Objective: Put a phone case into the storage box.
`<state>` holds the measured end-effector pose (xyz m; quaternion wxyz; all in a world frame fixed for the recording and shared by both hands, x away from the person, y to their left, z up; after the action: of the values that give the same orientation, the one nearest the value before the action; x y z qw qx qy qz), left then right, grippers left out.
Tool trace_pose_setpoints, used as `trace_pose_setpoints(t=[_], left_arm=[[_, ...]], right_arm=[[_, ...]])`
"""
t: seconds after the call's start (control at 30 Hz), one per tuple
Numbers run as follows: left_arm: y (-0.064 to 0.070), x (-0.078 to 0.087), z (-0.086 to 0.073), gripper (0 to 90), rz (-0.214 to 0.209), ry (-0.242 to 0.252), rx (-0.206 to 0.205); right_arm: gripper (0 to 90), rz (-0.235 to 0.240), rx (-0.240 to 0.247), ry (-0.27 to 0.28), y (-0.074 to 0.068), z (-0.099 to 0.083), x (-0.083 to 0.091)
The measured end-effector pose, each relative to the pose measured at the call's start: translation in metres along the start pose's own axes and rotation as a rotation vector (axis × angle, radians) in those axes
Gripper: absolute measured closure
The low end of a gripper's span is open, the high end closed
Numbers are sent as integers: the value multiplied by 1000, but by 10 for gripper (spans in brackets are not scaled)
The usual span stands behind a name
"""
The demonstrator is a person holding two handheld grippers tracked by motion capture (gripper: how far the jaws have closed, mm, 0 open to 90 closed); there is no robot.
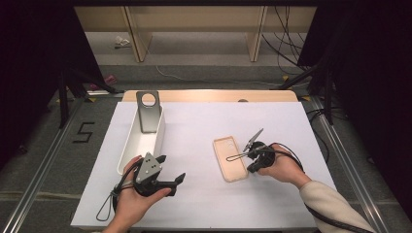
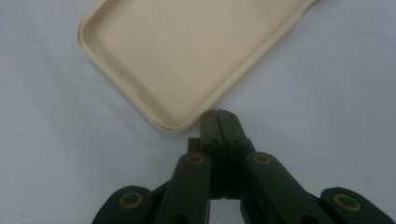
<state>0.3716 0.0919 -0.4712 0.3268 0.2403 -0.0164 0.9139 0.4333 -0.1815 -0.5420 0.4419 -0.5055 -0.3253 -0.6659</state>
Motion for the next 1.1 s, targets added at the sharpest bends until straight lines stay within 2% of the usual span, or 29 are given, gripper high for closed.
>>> trace_pose_setpoints(t=[0.33, 0.37, 0.4, 0.57, 1.1], left_arm=[[-1, -1, -1, 147, 0, -3, -1], [-1, -1, -1, 147, 0, -3, -1], [0, -1, -1, 147, -1, -3, -1], [-1, -1, -1, 147, 0, -2, 0], [-1, -1, -1, 147, 0, -3, -1]], right_arm=[[900, 8, 49, -8, -15, 10, -3], [900, 14, 65, 3, -16, 11, -5], [900, 15, 48, -6, -18, 12, -5], [900, 16, 46, -4, -18, 12, -4], [900, 22, 67, 0, -23, 16, -6]])
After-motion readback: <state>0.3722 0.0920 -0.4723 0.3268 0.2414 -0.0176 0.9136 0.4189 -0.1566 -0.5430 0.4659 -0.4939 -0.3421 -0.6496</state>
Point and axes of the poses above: each handheld gripper's, and its own axes: x roughly backward along the jaws, z roughly out of its top, y roughly to its right, the point moved 9 cm from there along -x, roughly forward along the jaws, and after that the axes turned 9 degrees about x, right-handed, at the moved point
